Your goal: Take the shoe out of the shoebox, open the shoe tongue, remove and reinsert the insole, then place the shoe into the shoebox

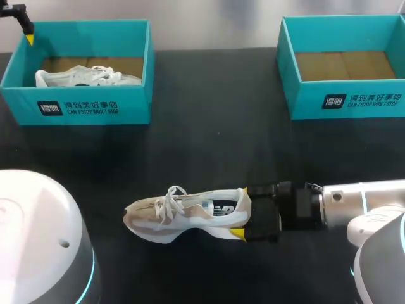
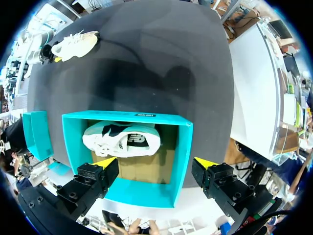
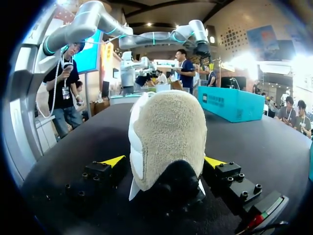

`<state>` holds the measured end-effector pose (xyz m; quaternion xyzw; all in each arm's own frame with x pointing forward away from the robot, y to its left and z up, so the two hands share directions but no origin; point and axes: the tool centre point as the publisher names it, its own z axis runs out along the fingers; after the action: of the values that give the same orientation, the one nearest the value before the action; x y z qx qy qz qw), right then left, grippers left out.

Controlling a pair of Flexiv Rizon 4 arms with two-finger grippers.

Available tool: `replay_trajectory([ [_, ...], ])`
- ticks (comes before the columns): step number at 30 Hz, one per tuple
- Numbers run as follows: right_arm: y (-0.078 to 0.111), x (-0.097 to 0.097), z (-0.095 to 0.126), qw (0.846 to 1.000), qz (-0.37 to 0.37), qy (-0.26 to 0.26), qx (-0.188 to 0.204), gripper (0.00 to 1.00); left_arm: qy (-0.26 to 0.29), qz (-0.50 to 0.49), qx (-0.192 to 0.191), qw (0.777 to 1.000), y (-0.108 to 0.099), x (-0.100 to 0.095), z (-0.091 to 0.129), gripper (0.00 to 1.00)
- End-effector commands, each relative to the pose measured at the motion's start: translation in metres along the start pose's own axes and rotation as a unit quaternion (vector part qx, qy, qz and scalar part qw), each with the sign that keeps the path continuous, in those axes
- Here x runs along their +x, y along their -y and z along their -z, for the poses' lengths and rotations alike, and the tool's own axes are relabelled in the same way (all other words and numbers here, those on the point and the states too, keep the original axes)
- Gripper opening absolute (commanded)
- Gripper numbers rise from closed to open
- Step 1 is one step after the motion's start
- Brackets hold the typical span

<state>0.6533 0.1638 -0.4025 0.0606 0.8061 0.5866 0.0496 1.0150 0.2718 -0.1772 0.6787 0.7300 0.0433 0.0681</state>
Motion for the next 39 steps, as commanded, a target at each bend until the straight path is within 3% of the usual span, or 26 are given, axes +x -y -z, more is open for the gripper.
replay_trajectory([
  [1,0.000,-0.002,-0.008,1.000,0.000,-0.004,0.004,1.00,-0.001,0.000,-0.001,1.000,0.001,0.000,0.001,1.00],
  [31,0.002,-0.003,-0.025,1.000,-0.001,-0.007,0.013,1.00,-0.001,0.000,-0.001,1.000,0.001,0.000,0.001,1.00],
  [32,0.002,-0.003,-0.025,1.000,-0.001,-0.007,0.014,0.95,-0.001,0.000,-0.001,1.000,0.001,0.000,0.001,1.00],
  [33,0.002,-0.003,-0.025,1.000,-0.001,-0.007,0.015,0.52,-0.001,0.000,-0.001,1.000,0.001,0.000,0.001,1.00],
  [35,0.002,-0.004,-0.025,1.000,-0.001,-0.006,0.017,0.20,-0.001,0.000,-0.001,1.000,0.001,0.000,0.001,1.00],
  [37,0.003,-0.004,-0.025,1.000,-0.002,-0.006,0.018,0.00,-0.001,0.000,-0.001,1.000,0.001,0.000,0.001,1.00],
  [39,0.004,-0.004,-0.025,1.000,-0.003,-0.006,0.018,0.00,-0.001,0.000,-0.001,1.000,0.001,0.000,0.001,1.00],
])
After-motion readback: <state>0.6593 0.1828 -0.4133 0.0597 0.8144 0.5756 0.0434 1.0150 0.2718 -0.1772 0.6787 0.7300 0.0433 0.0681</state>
